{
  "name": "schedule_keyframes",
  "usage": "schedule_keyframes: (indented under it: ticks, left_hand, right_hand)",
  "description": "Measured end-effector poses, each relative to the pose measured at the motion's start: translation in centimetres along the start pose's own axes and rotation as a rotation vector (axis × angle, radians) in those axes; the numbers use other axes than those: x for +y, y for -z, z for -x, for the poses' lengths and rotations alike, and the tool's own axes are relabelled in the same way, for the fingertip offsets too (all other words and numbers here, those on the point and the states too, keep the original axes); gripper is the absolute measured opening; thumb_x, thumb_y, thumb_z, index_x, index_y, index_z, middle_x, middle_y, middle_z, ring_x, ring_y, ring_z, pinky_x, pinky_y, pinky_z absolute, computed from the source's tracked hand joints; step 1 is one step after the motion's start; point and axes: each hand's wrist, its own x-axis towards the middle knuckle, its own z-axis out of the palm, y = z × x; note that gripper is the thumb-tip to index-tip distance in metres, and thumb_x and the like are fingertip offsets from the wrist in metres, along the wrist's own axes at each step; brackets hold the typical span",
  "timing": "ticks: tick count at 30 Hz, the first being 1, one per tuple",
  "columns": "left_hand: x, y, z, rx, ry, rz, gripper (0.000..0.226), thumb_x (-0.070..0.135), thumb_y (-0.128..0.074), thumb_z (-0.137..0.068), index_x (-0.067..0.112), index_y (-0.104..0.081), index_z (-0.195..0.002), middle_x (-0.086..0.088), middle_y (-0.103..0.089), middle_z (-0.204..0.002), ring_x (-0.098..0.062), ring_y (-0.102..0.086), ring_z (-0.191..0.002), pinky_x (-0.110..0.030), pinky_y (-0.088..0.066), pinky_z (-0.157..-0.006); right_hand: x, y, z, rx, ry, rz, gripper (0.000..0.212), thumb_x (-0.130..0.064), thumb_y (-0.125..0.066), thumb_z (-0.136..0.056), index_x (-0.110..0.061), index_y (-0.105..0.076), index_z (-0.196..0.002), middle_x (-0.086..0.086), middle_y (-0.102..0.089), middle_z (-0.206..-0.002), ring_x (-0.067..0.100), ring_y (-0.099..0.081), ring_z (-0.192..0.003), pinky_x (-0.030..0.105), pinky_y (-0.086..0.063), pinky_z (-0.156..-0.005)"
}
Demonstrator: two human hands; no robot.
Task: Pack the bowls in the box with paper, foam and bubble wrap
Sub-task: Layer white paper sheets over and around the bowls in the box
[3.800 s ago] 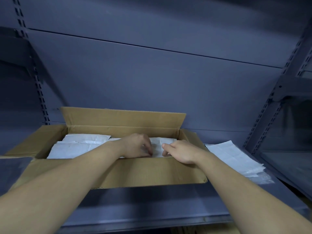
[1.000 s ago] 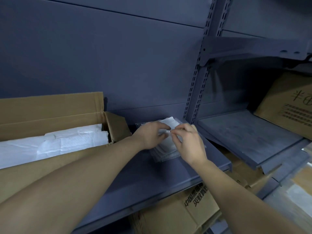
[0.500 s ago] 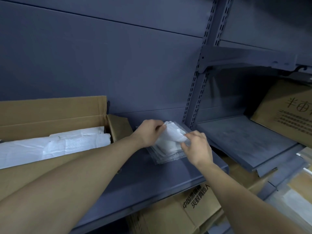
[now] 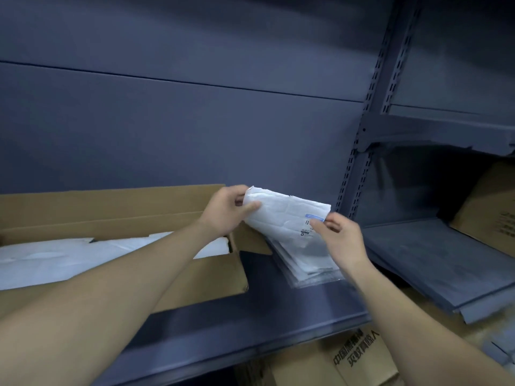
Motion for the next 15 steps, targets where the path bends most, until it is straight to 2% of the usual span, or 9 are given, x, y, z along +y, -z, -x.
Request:
schedule_keyframes:
  ticks: [3,5,7,9,12,15]
  left_hand:
    - [-0.1,2.8,1.2,0.055,0.07,-0.003,0.033,0.03,-0.07,-0.088,-0.002,-0.064,-0.088,-0.023,-0.065,-0.083,-0.018,-0.055,-0.071,-0.049,-0.051,-0.071]
    - [0.3,4.4,2.3,0.092,0.085,0.011,0.032,0.031,-0.07,-0.087,-0.001,-0.064,-0.088,-0.028,-0.064,-0.091,-0.021,-0.056,-0.074,-0.055,-0.052,-0.08]
    - [0.6,6.4,3.3,0.138,0.095,0.002,0.034,0.031,-0.07,-0.086,-0.002,-0.063,-0.087,-0.028,-0.064,-0.092,-0.021,-0.057,-0.075,-0.055,-0.052,-0.082]
    - [0.9,8.8,4.5,0.182,0.112,-0.011,0.031,0.031,-0.07,-0.085,0.0,-0.065,-0.085,-0.025,-0.066,-0.091,-0.022,-0.061,-0.075,-0.053,-0.052,-0.083]
    - [0.8,12.5,6.6,0.232,0.154,-0.011,0.021,0.026,-0.072,-0.086,0.005,-0.069,-0.086,-0.015,-0.073,-0.091,-0.027,-0.07,-0.087,-0.051,-0.053,-0.09]
    - [0.5,16.3,9.2,0.297,0.211,-0.037,0.029,0.029,-0.073,-0.083,0.002,-0.067,-0.088,-0.022,-0.07,-0.095,-0.024,-0.067,-0.083,-0.052,-0.051,-0.091]
  right_hand:
    - [-1.7,-1.7,0.4,-0.038,0.016,-0.04,0.002,-0.014,-0.075,-0.085,-0.015,-0.074,-0.083,-0.001,-0.076,-0.084,0.01,-0.067,-0.08,0.026,-0.051,-0.079]
    - [-2.9,-3.2,0.9,-0.049,0.022,-0.093,0.003,-0.01,-0.072,-0.087,-0.012,-0.074,-0.086,0.0,-0.075,-0.084,0.01,-0.066,-0.076,0.019,-0.05,-0.071]
    - [-4.2,-4.9,1.2,-0.067,0.036,-0.126,0.005,-0.008,-0.07,-0.088,-0.011,-0.073,-0.088,0.0,-0.075,-0.085,0.009,-0.066,-0.076,0.017,-0.05,-0.067]
    - [-5.8,-6.9,1.5,-0.103,0.064,-0.14,0.006,-0.008,-0.07,-0.088,-0.013,-0.073,-0.088,-0.003,-0.076,-0.086,0.007,-0.068,-0.077,0.017,-0.052,-0.069]
    - [-8.0,-10.1,1.7,-0.159,0.088,-0.161,0.009,-0.009,-0.069,-0.087,-0.017,-0.072,-0.085,-0.007,-0.075,-0.082,0.003,-0.068,-0.075,0.013,-0.051,-0.068]
    - [-10.2,-14.0,2.7,-0.236,0.104,-0.2,0.011,-0.01,-0.069,-0.087,-0.02,-0.072,-0.084,-0.007,-0.075,-0.081,0.003,-0.067,-0.074,0.014,-0.051,-0.067]
